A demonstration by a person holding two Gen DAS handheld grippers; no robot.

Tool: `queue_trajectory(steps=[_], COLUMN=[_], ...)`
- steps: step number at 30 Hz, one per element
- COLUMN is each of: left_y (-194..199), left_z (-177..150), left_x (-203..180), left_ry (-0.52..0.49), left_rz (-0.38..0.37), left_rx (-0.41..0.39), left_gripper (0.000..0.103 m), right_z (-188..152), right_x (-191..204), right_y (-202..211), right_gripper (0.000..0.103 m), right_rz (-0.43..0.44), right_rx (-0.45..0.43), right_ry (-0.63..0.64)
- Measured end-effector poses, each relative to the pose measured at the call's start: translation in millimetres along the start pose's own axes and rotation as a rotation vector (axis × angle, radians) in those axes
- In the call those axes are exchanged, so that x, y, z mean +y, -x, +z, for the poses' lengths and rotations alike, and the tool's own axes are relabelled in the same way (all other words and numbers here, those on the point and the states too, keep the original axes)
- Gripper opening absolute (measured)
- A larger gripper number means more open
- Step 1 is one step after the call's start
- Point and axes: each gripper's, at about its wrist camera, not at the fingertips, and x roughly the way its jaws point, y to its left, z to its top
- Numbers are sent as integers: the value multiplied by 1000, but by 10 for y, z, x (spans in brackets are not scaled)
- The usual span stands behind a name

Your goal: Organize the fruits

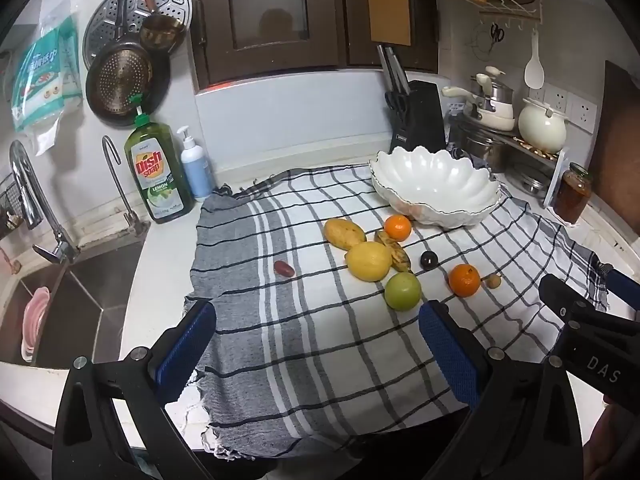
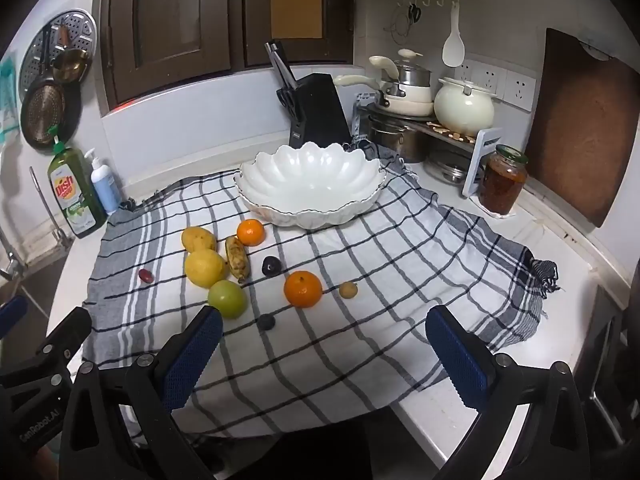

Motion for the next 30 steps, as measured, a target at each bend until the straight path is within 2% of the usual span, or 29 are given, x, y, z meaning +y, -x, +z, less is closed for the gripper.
queue_trajectory(steps=[5,30], left_y=[11,11], left_z=[-12,-32], left_x=[43,66], left_ry=[22,10], left_rz=[-26,-11], left_rx=[-4,-2], left_gripper=[103,103], right_z=[2,-26], right_x=[-5,10], right_y=[32,16], right_gripper=[103,103], right_rz=[5,2], right_rx=[-8,-5], right_ry=[-3,1])
